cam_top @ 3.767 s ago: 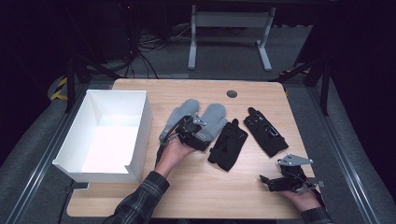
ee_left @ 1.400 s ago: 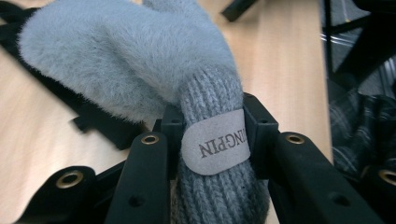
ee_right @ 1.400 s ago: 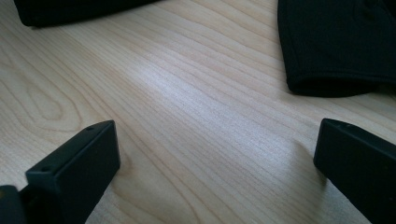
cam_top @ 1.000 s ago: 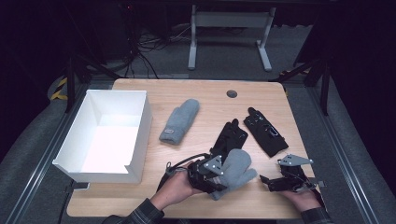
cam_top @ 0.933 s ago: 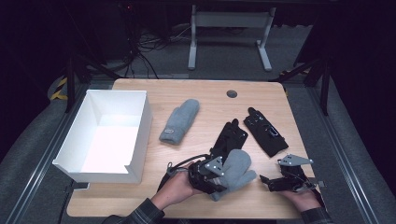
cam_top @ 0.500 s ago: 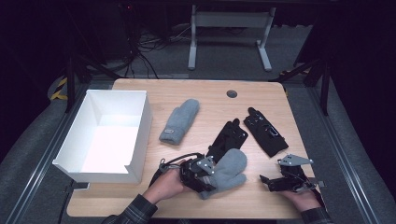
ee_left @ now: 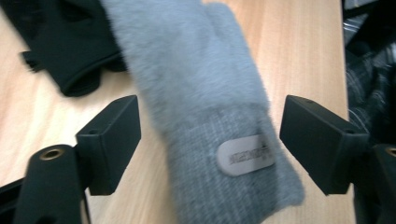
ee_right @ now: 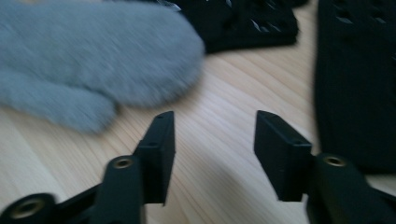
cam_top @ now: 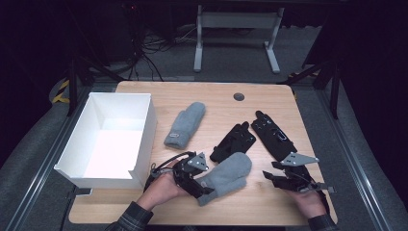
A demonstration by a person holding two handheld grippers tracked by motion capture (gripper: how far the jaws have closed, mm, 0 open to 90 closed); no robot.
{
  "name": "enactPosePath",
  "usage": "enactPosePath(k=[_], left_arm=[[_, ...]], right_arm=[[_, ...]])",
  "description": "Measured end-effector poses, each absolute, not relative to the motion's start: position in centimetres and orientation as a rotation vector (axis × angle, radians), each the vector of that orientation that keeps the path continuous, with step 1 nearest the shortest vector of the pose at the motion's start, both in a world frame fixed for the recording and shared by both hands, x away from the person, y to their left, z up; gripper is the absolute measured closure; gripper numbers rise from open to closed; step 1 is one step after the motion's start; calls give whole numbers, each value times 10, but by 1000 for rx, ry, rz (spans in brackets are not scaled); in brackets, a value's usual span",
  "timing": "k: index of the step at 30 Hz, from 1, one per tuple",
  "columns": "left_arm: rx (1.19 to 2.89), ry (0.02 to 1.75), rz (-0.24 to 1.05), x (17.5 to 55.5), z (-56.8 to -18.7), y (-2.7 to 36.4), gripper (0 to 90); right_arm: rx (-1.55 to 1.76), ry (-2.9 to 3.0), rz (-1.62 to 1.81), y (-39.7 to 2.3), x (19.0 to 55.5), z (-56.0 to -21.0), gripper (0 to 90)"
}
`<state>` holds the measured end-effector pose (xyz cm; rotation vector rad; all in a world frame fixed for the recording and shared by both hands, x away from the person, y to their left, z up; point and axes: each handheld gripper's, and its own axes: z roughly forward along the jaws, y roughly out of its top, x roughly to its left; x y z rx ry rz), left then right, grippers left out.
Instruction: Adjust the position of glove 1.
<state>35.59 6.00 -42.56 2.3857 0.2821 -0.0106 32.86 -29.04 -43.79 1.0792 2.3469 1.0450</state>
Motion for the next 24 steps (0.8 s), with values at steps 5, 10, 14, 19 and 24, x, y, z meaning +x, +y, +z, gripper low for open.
enactPosePath(k=[5,10,14,19,24], left_arm=[[2368,349,1,359,-430,69,161],[2360,354,5,361,-431,71,161],[2359,350,-1,361,-432,70,161],[2356,348,-6,361,-433,70,161],[2356,347,-5,362,-434,70,161]], right_arm=[[1020,2379,1061,-260,345,-435,501],[1015,2386,1066,-246,364,-436,485],[1033,2428,1068,-242,372,-443,506],[1048,2487,1041,-241,375,-453,626],[997,2512,1037,-240,372,-452,821]])
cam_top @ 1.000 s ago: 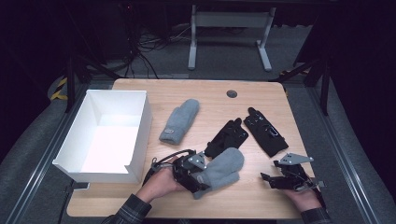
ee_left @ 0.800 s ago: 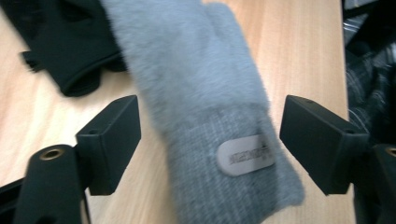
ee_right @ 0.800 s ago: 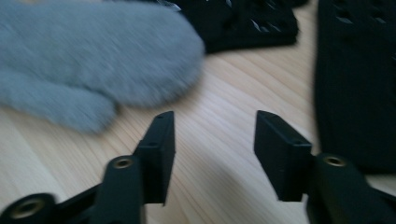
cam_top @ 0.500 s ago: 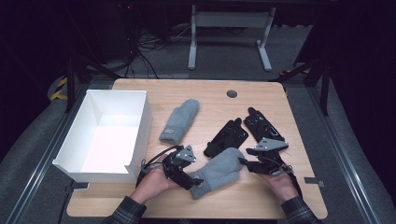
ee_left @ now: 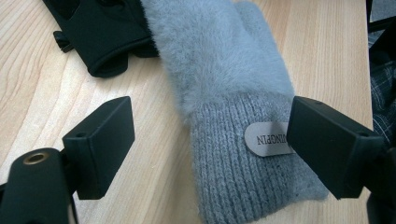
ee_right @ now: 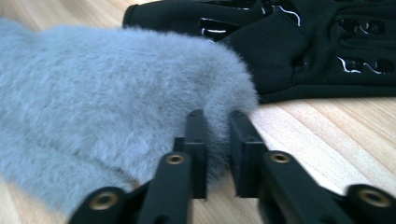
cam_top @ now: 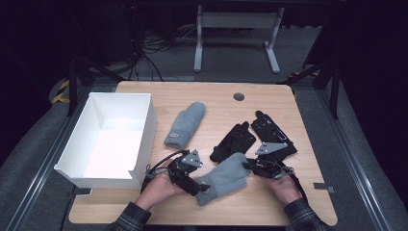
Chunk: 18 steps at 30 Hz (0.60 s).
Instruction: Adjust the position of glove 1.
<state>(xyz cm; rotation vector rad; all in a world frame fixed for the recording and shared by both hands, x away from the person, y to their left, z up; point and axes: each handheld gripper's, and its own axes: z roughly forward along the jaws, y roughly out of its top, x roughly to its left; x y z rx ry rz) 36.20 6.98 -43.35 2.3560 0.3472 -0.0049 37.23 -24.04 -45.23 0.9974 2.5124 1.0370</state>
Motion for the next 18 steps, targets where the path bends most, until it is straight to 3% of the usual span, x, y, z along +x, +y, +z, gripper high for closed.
enactPosePath(k=[13,18], left_arm=[[2351,348,8,363,-432,70,161],[2358,356,13,364,-433,68,161]], right_arm=[[1107,2506,1050,-269,337,-435,832],[1128,2547,993,-274,331,-446,818]])
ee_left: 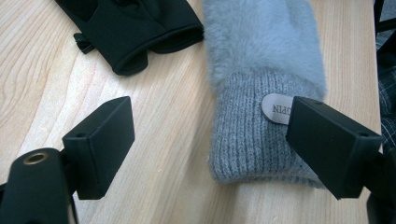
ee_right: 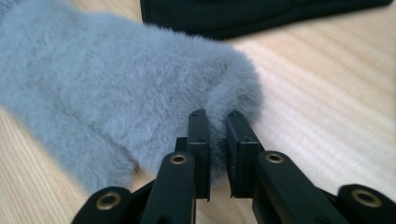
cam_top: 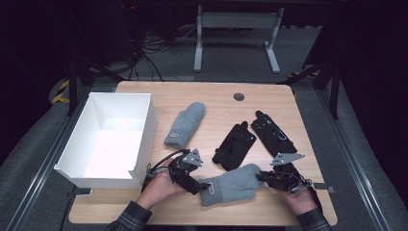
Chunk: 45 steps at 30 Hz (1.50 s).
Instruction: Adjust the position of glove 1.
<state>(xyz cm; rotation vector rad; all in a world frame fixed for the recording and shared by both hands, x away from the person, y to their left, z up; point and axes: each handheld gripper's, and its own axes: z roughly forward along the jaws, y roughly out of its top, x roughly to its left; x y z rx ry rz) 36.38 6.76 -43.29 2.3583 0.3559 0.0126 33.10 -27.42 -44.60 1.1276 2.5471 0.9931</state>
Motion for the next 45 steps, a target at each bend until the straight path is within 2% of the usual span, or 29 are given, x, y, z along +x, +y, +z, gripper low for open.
enactPosePath(k=[2,3,7,15,23,29,45], left_arm=[[2359,353,19,364,-433,68,161],[2358,360,17,364,-433,68,161],[2355,376,36,366,-432,70,161],[2321,480,129,377,-424,75,163],[2280,615,240,398,-420,76,170],[2281,707,326,419,-419,71,181],[2309,876,445,470,-427,76,213]], right_arm=[[1136,2543,1007,-275,330,-446,803],[1127,2527,1012,-276,328,-445,682],[1122,2458,1058,-281,325,-440,471],[1141,2350,1059,-302,331,-436,320],[1187,2353,989,-321,335,-451,246],[1191,2368,970,-322,337,-459,224],[1126,2355,963,-320,334,-466,170]])
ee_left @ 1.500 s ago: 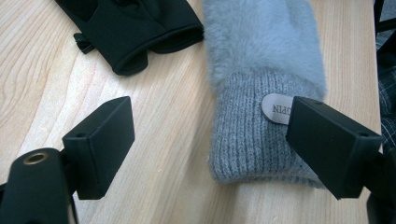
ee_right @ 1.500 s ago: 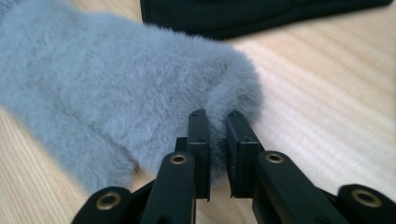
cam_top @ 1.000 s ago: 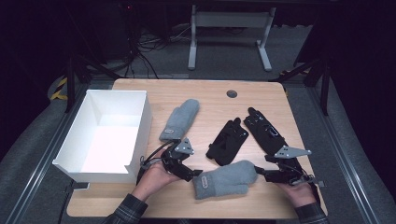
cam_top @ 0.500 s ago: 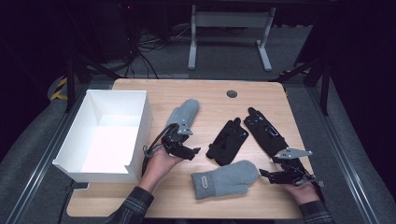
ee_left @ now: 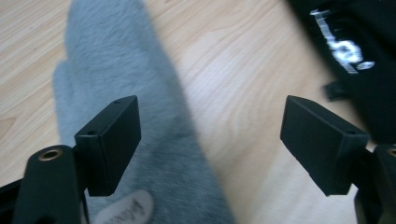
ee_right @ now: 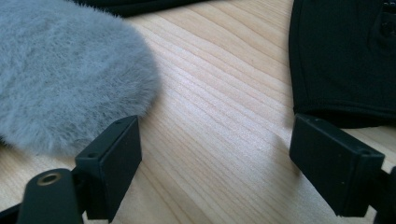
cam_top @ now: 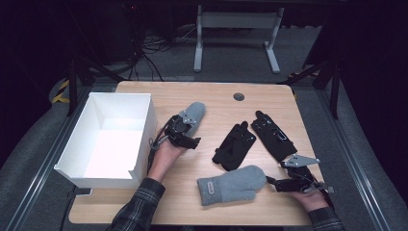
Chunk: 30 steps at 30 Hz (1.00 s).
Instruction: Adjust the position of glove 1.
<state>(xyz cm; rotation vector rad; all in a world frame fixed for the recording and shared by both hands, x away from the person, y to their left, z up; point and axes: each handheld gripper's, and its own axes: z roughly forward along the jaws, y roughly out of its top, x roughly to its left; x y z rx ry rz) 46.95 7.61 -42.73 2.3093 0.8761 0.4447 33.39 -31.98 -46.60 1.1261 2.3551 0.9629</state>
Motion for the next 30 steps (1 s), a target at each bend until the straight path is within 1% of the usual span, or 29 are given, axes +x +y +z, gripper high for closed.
enactPosePath(k=[1,4,5,6,8,10,11,14,16,20,24,30], left_arm=[[2305,907,443,477,-433,77,218],[2299,925,440,481,-436,78,241],[2301,937,419,483,-440,79,241],[2304,946,417,485,-442,79,308],[2319,963,414,487,-445,80,373],[2315,982,413,487,-445,82,519],[2298,989,390,489,-446,84,519],[2283,990,347,490,-446,88,682],[2276,991,339,490,-445,88,739],[2263,982,334,487,-440,92,779],[2255,961,309,482,-436,92,785],[2278,875,282,464,-431,84,784]], right_arm=[[1124,2351,970,-320,334,-467,170],[1122,2349,971,-320,333,-467,169],[1122,2349,970,-320,333,-467,170],[1122,2347,975,-320,333,-467,170],[1123,2346,976,-321,333,-467,170],[1121,2346,977,-321,333,-467,170],[1121,2345,977,-321,333,-467,170],[1119,2344,981,-321,333,-467,170],[1118,2343,981,-321,333,-468,170],[1117,2341,983,-321,333,-468,170],[1116,2340,985,-321,333,-468,170],[1115,2338,987,-321,332,-468,170]])
